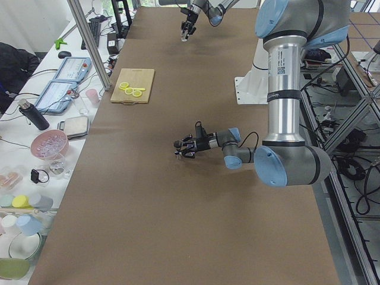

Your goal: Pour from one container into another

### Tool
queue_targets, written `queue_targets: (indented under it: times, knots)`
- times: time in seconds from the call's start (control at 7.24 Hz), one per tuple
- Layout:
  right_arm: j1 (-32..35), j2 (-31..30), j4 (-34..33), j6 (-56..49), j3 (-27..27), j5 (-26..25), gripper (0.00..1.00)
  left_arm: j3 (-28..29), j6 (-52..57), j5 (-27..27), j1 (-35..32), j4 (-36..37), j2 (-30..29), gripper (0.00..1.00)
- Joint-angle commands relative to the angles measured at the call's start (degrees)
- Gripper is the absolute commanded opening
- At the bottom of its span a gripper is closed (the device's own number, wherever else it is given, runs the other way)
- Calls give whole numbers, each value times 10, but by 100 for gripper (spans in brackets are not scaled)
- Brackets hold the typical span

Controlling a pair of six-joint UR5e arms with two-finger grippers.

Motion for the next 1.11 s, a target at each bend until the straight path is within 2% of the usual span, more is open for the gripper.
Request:
queue_targets:
  times: [0.0,0.41,0.55,0.97]
  knots:
    - [165,25,-35,-45,14,181,0,2,-2,2,0,-1,0,36]
    - [195,17,-30,-47,25,187,0,-3,-2,2,0,-2,1,7]
    - [194,16,-33,-66,23,187,0,-11,-1,2,0,-2,6,0]
    - [173,27,-41,-67,19,190,0,-62,3,1,0,1,4,0]
